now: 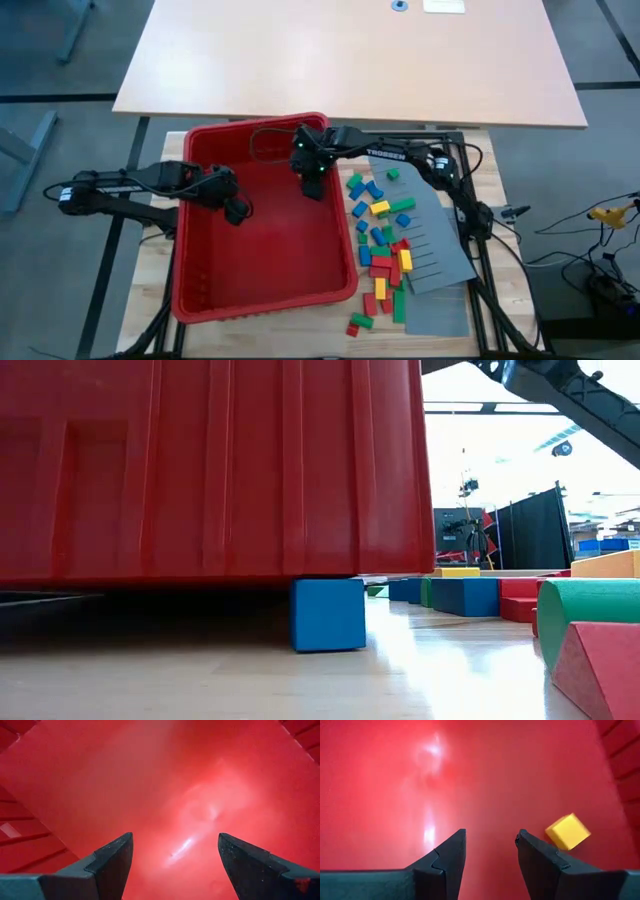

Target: Sort blocks

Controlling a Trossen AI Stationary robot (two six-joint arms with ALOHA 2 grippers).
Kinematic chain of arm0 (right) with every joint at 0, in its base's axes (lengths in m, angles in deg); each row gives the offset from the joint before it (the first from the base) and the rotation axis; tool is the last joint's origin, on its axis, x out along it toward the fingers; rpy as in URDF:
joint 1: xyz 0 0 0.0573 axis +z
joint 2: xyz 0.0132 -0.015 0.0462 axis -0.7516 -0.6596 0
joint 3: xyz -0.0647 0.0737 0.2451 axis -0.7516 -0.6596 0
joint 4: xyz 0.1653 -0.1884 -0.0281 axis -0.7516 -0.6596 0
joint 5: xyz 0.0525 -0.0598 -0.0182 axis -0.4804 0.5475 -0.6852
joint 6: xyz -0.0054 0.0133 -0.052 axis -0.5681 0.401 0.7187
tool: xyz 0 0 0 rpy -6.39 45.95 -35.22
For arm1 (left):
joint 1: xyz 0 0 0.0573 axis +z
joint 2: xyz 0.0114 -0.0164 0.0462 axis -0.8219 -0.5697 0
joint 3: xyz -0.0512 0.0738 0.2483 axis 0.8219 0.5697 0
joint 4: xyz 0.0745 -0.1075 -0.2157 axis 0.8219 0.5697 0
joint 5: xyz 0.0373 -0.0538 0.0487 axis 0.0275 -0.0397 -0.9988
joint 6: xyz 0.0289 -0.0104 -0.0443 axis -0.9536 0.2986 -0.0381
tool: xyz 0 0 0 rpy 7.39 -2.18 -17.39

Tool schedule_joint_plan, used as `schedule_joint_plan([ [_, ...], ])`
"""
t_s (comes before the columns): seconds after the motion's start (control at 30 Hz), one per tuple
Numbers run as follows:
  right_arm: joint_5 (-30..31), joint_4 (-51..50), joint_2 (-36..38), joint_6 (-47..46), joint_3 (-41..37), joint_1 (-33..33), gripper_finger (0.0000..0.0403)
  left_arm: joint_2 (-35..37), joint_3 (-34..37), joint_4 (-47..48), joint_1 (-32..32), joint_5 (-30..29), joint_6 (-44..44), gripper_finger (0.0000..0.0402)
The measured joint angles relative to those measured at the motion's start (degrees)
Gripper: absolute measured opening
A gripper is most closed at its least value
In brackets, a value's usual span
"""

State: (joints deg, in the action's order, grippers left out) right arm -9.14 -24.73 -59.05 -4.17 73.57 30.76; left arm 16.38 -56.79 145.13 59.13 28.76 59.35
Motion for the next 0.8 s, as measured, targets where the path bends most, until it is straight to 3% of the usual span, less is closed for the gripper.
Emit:
schedule_joint_plan([
  [0.2, 0.93, -1.71, -2.94, -0.58, 0.00, -0.06, 0.0152, 0.00, 0.00, -0.11, 0.00, 0.78, 0.42, 0.0277],
  [0.43, 10.86, -0.65, -4.50, -0.97, 0.05, -0.28, 0.0163, 0.04, 0.00, -0.50, 0.00, 1.51, 1.29, 0.0277],
  [0.6, 14.21, 2.57, -4.63, -2.43, -0.02, -1.15, 0.0174, 0.04, -0.02, -0.85, 0.00, 2.76, 1.33, 0.0277],
  [0.8, 13.98, 3.29, -5.12, -5.07, -0.14, -3.01, 0.0174, 0.07, -0.08, -2.18, -0.02, 3.47, 1.25, 0.0277],
])
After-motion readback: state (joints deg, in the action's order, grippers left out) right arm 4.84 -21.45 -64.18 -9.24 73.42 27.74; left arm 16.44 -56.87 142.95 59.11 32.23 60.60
